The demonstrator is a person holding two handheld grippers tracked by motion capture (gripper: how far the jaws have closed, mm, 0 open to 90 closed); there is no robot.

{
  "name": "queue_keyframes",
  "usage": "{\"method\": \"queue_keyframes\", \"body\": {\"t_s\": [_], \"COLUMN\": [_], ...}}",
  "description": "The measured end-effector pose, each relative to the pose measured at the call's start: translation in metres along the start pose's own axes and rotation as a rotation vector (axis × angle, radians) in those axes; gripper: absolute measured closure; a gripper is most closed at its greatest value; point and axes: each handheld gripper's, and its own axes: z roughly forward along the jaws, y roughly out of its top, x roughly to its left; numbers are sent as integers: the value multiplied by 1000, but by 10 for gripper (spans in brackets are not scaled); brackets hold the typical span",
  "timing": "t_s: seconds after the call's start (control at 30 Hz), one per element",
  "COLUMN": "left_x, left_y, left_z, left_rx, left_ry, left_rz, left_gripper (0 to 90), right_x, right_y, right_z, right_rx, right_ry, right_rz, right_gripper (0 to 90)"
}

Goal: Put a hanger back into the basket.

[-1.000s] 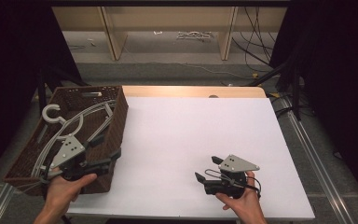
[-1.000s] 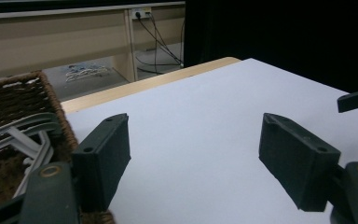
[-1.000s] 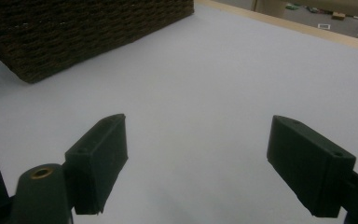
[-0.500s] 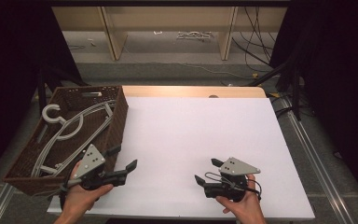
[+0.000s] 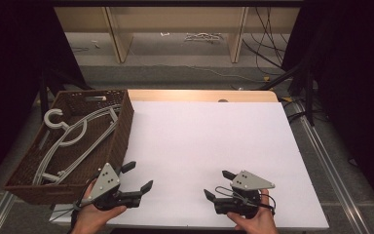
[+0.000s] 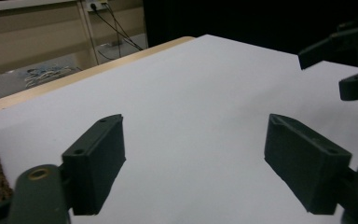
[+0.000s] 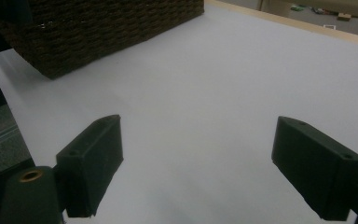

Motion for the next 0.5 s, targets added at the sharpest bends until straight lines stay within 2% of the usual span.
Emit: {"method": "queue_keyframes", "body": {"t_s": [0.03,0.13,0.23,0.37,0.4,0.5], "left_x": [-2,-6,-9,-6,-5,-2], "left_y": [-2,-8,-7,-8,-8,-8], "left_z": [0,1,0,0,0,0], "left_rx": [-2,-16,-21,-17,-17,-21], "left_ry": [-1,-21,-15,-1,7,13], "left_rz": [-4,-23,6,-5,-6,-2], "left_gripper": [155,159,158,160,161,162], "right_x": [1,3,4,4,4,3], "right_y": [-1,-2,-5,-8,-8,-8], "right_z": [0,-4,-7,-11,-12,-11], "right_rx": [-1,-3,-18,-32,-31,-31], "right_ry": [6,-12,-11,-17,-33,-18], "right_rz": [-2,-5,18,28,20,19], "right_gripper": [161,162,162,161,162,162]}}
